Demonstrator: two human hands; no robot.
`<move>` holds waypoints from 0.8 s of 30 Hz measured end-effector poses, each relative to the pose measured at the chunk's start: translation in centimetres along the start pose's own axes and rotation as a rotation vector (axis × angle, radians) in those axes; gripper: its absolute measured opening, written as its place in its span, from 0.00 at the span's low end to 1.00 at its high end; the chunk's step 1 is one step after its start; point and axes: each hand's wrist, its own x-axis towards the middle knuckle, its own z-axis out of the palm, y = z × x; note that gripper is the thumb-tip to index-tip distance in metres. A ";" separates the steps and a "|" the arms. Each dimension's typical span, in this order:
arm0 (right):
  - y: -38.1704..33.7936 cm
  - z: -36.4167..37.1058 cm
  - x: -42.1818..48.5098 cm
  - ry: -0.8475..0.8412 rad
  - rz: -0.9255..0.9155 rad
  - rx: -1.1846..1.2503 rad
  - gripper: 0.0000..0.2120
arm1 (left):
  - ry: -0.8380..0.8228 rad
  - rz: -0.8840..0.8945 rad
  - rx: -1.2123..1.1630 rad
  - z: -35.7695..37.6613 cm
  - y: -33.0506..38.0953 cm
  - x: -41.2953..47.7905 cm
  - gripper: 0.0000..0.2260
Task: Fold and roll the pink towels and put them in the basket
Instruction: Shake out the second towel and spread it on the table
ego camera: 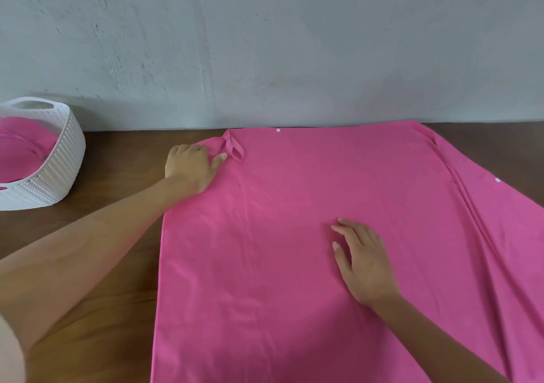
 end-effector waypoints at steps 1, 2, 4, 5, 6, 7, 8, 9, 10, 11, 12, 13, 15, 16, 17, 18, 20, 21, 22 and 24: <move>0.0 0.0 0.0 0.001 -0.004 -0.002 0.16 | -0.031 -0.022 0.027 -0.2 -0.6 0.4 0.32; 0.0 0.1 0.0 0.002 -0.006 -0.002 0.16 | -0.075 -0.043 0.047 -0.4 -1.2 0.9 0.35; 0.1 0.2 0.0 0.005 -0.005 0.000 0.16 | -0.163 -0.072 0.057 -0.7 -2.1 1.7 0.40; 0.1 0.2 0.0 0.007 -0.005 -0.003 0.16 | -0.203 -0.083 0.059 -0.8 -2.5 2.0 0.40; 0.0 0.1 0.0 0.008 -0.006 -0.009 0.16 | -0.229 -0.089 0.061 -0.8 -2.8 2.2 0.40; 0.0 0.1 0.0 0.008 -0.006 -0.013 0.16 | -0.243 -0.096 0.059 -0.7 -3.1 2.3 0.40; 0.0 0.1 0.0 0.008 -0.006 -0.013 0.16 | -0.250 -0.104 0.060 -0.7 -3.5 2.3 0.41; -0.1 0.0 0.0 0.010 -0.006 -0.012 0.16 | -0.253 -0.115 0.064 -0.7 -3.9 2.3 0.42; -0.1 0.0 0.0 0.011 -0.004 -0.011 0.16 | -0.254 -0.126 0.069 -0.7 -4.2 2.3 0.42; -0.2 0.0 0.0 0.011 -0.003 -0.011 0.16 | -0.255 -0.137 0.069 -0.8 -4.4 2.4 0.43; -0.2 0.0 0.0 0.009 -0.001 -0.010 0.16 | -0.261 -0.143 0.067 -0.9 -4.4 2.5 0.43; -0.2 0.0 -0.1 0.008 -0.001 -0.009 0.16 | -0.267 -0.147 0.066 -0.9 -4.4 2.5 0.43; -0.1 0.0 0.0 0.004 -0.001 -0.010 0.16 | -0.267 -0.166 0.053 -0.9 -4.0 2.6 0.43; -0.1 -0.1 0.0 0.002 -0.001 -0.013 0.16 | -0.246 -0.179 0.043 -0.8 -3.7 2.5 0.43; -0.1 -0.1 0.0 0.000 -0.001 -0.014 0.16 | -0.207 -0.187 0.032 -0.6 -3.2 2.1 0.42; -0.2 -0.1 0.0 -0.002 -0.002 -0.015 0.16 | -0.165 -0.183 0.008 -0.2 -2.8 1.7 0.41; -0.2 -0.1 0.0 0.002 -0.003 -0.010 0.16 | -0.142 -0.136 -0.061 0.5 -1.4 0.8 0.40; -0.1 -0.1 0.0 0.004 -0.005 -0.006 0.16 | -0.163 -0.112 -0.087 0.8 -0.7 0.4 0.41; -0.1 0.0 0.0 0.002 -0.009 -0.002 0.17 | -0.194 -0.104 -0.106 1.0 -0.2 0.2 0.43; -0.1 0.2 -0.1 -0.027 -0.008 -0.007 0.20 | -0.230 -0.118 -0.123 1.4 0.3 0.2 0.44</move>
